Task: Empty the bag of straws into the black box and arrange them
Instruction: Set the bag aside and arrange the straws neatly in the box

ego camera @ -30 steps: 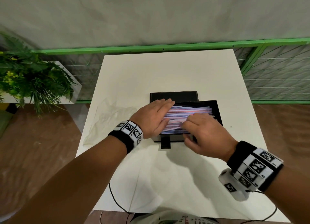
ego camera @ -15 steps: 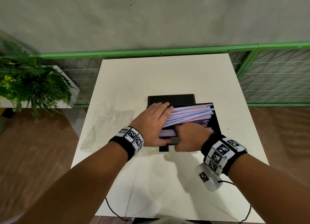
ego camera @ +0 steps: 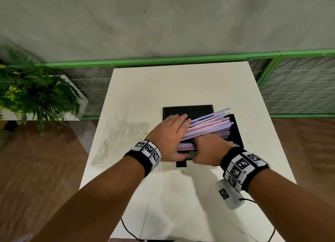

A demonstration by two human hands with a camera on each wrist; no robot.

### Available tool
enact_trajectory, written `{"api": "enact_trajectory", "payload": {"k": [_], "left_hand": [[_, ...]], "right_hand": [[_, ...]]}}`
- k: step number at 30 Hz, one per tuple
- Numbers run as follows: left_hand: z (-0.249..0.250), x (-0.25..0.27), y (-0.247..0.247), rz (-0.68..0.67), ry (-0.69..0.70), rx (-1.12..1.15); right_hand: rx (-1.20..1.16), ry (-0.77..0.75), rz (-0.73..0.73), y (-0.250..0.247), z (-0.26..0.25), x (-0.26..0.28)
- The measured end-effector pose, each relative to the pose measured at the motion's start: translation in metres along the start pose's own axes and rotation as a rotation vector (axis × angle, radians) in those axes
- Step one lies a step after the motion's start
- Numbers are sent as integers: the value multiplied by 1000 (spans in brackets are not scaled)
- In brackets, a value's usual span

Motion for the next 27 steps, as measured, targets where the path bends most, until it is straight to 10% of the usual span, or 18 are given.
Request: {"api": "enact_trajectory", "payload": {"k": [7,16,23,27], "left_hand": [[0,5,-3,37,-1,20],[-2,6,-4,36,-2,50],[-2,6,-3,52,-11,46],[-2,7,-2,63,-11,52]], "right_hand": [[76,-33,149,1,-4,4],[7,85,-107,3,-5,-3],[138,-56,194,1,-4,1],[64,-77,95,2,-3,1]]}}
Point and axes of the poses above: each hand's wrist, its own x-axis away from the middle knuckle, its own y-axis out of the palm, z = x × y, the point moved 4 cm from there along -x, towards the middle knuckle, and after that the axes turned 3 degrees about -x, right-handed, at the moved point
